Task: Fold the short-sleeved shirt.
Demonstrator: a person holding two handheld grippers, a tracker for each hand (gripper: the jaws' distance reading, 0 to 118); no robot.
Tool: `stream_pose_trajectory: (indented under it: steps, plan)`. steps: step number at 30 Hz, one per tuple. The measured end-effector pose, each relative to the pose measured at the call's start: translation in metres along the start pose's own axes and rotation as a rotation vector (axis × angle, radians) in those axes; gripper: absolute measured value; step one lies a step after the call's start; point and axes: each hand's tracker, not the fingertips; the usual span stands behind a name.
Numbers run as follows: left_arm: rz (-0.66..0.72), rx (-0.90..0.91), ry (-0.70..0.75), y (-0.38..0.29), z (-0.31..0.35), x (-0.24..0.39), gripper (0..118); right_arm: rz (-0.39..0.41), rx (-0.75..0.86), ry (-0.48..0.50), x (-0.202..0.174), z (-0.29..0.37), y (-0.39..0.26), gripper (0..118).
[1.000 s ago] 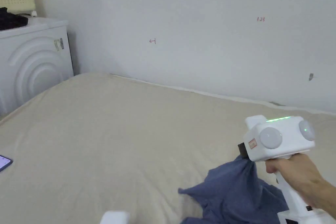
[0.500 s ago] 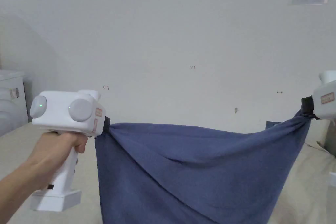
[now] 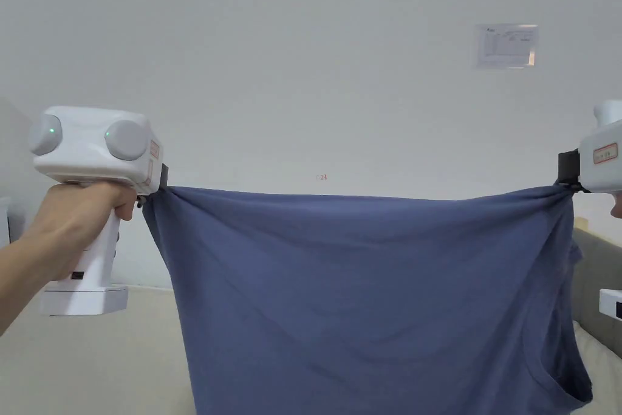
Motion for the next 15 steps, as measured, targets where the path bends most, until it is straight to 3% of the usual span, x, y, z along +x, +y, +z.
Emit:
stream_pose_trajectory:
  steps: [15]
  plan:
    - [0.026, 0.025, 0.011, 0.040, -0.016, 0.016, 3, 0.041, 0.031, -0.048, 0.000, -0.021, 0.040, 4]
